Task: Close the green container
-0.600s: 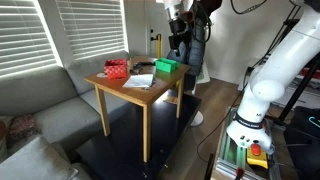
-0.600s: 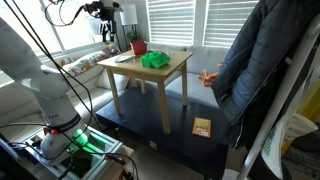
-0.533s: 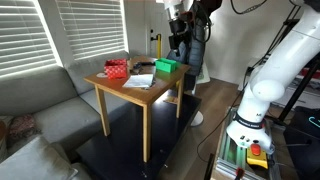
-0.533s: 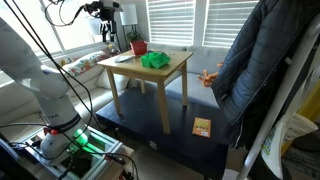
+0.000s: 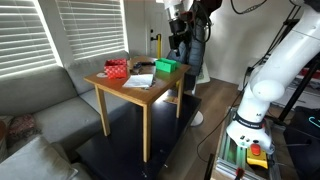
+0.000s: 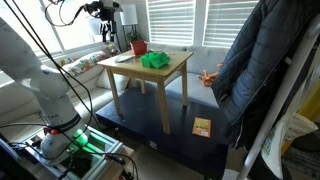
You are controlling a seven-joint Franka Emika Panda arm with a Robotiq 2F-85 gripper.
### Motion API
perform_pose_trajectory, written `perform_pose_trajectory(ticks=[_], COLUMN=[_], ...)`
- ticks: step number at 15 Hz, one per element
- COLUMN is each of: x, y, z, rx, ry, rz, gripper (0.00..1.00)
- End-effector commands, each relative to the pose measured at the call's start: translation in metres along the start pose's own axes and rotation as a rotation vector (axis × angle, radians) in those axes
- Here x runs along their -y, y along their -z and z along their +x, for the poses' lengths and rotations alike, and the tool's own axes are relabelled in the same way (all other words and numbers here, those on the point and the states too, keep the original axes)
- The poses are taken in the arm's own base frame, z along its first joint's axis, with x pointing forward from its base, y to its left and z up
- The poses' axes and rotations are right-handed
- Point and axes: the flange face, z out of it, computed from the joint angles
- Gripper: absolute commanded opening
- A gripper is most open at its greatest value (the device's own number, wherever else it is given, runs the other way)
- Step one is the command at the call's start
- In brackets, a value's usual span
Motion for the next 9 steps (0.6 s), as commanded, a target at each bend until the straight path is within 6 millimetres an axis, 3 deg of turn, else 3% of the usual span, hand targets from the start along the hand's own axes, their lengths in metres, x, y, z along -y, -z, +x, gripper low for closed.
perform_pose_trajectory(ticks=[1, 7, 9], x=[0.0, 0.0, -0.017], y=[0.001, 0.001, 0.003], z=[0.0, 0.0, 0.012], rx=[0.001, 0.001, -0.043], ry=[0.0, 0.0, -0.013], rz=[0.0, 0.0, 0.051], gripper=[1.0, 1.0, 1.0])
